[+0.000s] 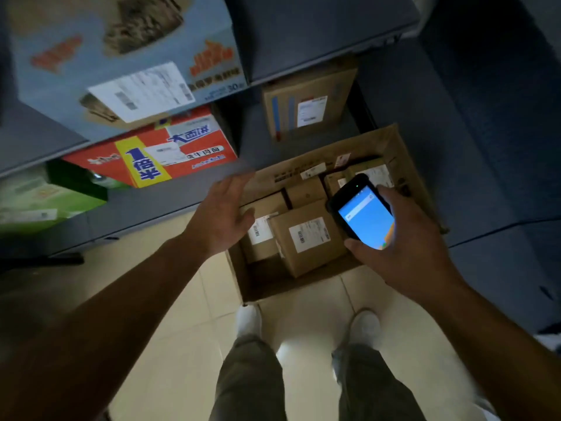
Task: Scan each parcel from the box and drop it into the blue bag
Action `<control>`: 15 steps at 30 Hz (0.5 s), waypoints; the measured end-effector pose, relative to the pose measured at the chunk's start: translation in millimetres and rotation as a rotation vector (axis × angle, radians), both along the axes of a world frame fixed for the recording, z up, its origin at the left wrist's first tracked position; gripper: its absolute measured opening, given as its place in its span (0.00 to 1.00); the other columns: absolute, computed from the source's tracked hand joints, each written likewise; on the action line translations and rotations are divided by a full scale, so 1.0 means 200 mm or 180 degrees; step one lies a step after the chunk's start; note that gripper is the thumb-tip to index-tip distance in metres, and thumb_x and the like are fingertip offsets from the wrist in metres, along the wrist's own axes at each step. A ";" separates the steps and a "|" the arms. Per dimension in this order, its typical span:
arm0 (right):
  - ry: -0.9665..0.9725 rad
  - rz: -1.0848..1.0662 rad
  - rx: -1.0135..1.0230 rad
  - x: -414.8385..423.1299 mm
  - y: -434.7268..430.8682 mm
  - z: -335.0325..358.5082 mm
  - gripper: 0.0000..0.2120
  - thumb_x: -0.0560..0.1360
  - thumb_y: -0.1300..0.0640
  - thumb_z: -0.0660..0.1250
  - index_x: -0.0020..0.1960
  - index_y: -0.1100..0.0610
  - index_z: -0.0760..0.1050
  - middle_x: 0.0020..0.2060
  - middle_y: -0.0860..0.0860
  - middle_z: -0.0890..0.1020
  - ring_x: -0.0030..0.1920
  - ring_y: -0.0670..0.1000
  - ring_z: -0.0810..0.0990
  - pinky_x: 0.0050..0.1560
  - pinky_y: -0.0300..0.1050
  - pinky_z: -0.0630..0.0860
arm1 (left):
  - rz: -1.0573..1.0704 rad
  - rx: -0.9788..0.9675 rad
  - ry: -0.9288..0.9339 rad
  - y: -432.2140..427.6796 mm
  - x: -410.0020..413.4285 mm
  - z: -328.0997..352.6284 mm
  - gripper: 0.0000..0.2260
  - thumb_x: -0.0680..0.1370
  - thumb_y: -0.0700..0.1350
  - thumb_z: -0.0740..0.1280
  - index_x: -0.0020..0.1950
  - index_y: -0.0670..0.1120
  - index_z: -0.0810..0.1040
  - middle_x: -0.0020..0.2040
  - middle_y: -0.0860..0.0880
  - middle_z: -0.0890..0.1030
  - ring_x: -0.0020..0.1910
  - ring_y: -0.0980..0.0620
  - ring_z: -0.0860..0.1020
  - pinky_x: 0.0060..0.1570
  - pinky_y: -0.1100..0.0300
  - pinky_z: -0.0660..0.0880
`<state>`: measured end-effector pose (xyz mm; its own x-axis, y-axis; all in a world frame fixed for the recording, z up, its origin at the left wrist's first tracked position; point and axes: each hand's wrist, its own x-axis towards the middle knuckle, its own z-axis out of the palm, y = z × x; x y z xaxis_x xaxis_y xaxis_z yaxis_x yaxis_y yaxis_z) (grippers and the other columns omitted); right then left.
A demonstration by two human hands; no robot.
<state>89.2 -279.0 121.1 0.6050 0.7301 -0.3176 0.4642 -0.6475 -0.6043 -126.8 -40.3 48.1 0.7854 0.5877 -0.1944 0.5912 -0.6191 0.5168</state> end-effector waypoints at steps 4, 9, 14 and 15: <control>0.0021 0.0056 -0.0036 0.05 -0.06 -0.38 0.44 0.64 0.40 0.78 0.73 0.45 0.60 0.65 0.44 0.70 0.64 0.47 0.71 0.60 0.44 0.75 | -0.0020 -0.0128 0.0288 -0.01 0.06 -0.46 0.31 0.79 0.48 0.71 0.80 0.50 0.64 0.75 0.43 0.71 0.73 0.41 0.69 0.67 0.47 0.70; -0.0003 0.0059 -0.0134 0.06 -0.09 -0.79 0.45 0.64 0.42 0.79 0.74 0.46 0.59 0.66 0.47 0.70 0.66 0.49 0.70 0.60 0.43 0.72 | 0.0034 -0.0231 0.0555 -0.02 0.09 -0.97 0.34 0.78 0.51 0.71 0.81 0.51 0.60 0.77 0.44 0.68 0.74 0.40 0.66 0.69 0.45 0.68; -0.0058 0.0061 -0.0189 0.07 -0.10 -1.15 0.44 0.64 0.42 0.79 0.74 0.47 0.61 0.66 0.48 0.71 0.65 0.49 0.70 0.56 0.40 0.69 | 0.0212 -0.0355 0.0873 0.02 0.15 -1.44 0.37 0.79 0.53 0.72 0.83 0.49 0.58 0.81 0.41 0.61 0.79 0.37 0.60 0.75 0.42 0.63; -0.0054 0.0051 -0.0202 0.07 -0.10 -1.21 0.44 0.64 0.42 0.79 0.73 0.47 0.61 0.66 0.48 0.72 0.65 0.50 0.71 0.55 0.39 0.69 | 0.0205 -0.0420 0.0954 0.03 0.16 -1.53 0.37 0.79 0.54 0.72 0.83 0.49 0.57 0.81 0.41 0.60 0.79 0.37 0.60 0.75 0.42 0.63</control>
<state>104.0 -299.2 -121.8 0.5991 0.7185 -0.3533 0.4848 -0.6767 -0.5542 -93.9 -33.4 -257.5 0.6437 0.5888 -0.4888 0.7649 -0.5149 0.3871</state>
